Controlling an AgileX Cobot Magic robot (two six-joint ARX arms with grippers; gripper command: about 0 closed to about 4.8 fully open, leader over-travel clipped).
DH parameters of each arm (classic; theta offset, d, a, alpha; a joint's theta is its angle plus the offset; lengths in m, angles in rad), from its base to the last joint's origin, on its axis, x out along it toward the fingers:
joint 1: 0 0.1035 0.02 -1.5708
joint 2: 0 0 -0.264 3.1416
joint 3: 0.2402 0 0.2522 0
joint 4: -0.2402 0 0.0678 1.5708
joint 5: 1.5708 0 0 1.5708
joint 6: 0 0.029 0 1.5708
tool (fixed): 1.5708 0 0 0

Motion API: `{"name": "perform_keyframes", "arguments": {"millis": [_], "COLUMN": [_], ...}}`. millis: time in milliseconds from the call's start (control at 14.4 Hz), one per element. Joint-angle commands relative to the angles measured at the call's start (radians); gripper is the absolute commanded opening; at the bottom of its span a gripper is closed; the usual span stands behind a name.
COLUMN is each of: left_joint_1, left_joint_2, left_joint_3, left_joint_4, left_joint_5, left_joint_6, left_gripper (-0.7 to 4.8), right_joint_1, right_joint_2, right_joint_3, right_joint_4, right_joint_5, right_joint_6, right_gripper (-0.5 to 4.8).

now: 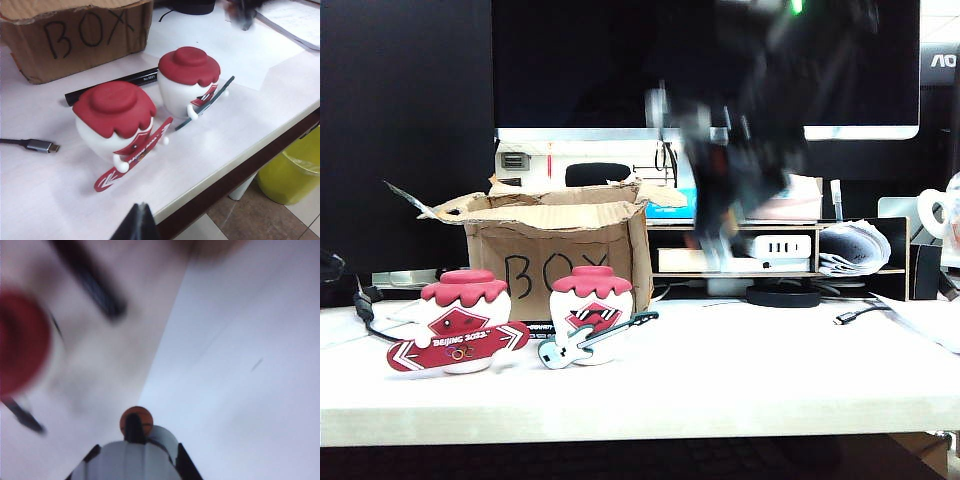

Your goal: Put the doll that is least similar in color compared to the others into the paper box.

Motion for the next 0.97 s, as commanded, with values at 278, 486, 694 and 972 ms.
{"name": "perform_keyframes", "arguments": {"millis": [278,486,694,972], "left_joint_1": [0.001,0.002,0.002,0.002], "left_joint_2": [0.000,0.000,0.000,0.000], "left_joint_3": [0.001,0.001,0.001,0.001], "left_joint_4": [0.010,0.010,0.010,0.010], "left_joint_5": [0.000,0.000,0.000,0.000], "left_joint_6": [0.001,0.001,0.001,0.001], "left_gripper": [-0.05,-0.05,-0.05,-0.05], "right_joint_1": [0.005,0.005,0.007,0.019], "right_joint_2": [-0.011,0.110,0.285,0.401], "right_joint_3": [0.195,0.314,0.476,0.569], "right_joint_4": [0.280,0.365,0.331,0.258], "right_joint_5": [-0.044,-0.076,-0.090,-0.107], "right_joint_6": [0.110,0.137,0.179,0.195], "right_gripper": [0.85,1.08,1.08,3.00]}}
